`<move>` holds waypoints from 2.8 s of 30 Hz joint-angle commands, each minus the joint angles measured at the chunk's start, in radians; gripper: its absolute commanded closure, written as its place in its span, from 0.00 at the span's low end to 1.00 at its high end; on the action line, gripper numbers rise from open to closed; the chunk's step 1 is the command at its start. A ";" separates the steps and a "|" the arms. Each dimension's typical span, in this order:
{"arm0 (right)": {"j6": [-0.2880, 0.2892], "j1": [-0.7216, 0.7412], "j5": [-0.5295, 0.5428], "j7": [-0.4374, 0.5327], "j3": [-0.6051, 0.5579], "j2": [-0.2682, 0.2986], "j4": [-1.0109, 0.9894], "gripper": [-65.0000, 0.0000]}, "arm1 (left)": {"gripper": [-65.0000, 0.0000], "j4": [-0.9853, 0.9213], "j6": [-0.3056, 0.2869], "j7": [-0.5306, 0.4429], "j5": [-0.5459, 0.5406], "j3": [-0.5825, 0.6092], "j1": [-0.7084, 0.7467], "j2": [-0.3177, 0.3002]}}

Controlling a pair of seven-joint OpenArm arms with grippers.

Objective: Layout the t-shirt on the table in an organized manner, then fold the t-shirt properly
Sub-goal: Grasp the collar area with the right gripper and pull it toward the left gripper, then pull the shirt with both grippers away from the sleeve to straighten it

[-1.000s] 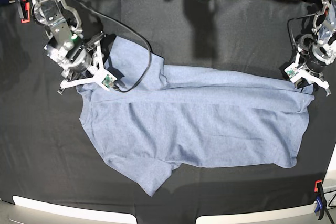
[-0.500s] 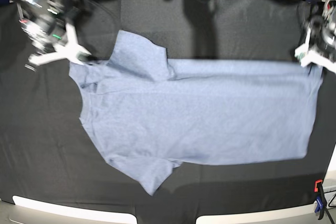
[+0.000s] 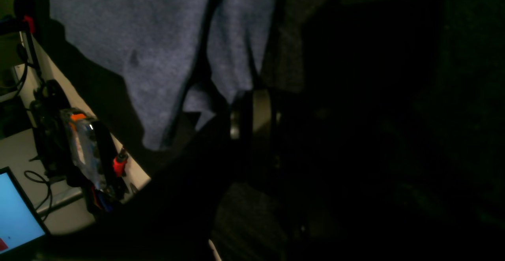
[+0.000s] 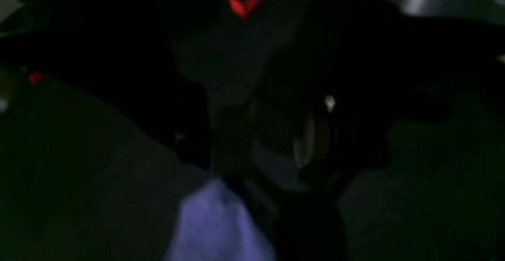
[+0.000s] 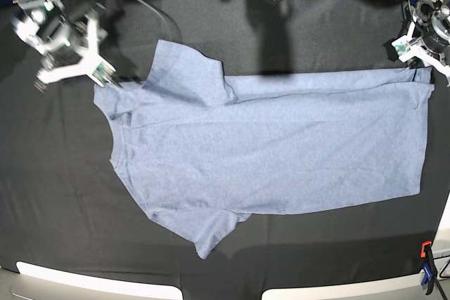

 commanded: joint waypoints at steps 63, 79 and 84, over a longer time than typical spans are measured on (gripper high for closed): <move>-0.085 -0.237 -0.184 -0.191 -0.040 0.130 0.136 0.83 | 0.92 0.214 -0.052 0.248 0.074 0.001 0.322 -0.139; -0.076 -0.237 0.126 -0.145 0.174 0.121 0.192 0.83 | 0.82 0.385 -0.187 0.381 -0.213 -0.156 0.322 -0.219; -0.046 -0.233 0.240 -0.096 0.322 0.068 0.192 0.81 | 0.82 0.386 -0.262 0.346 -0.372 -0.351 0.322 -0.219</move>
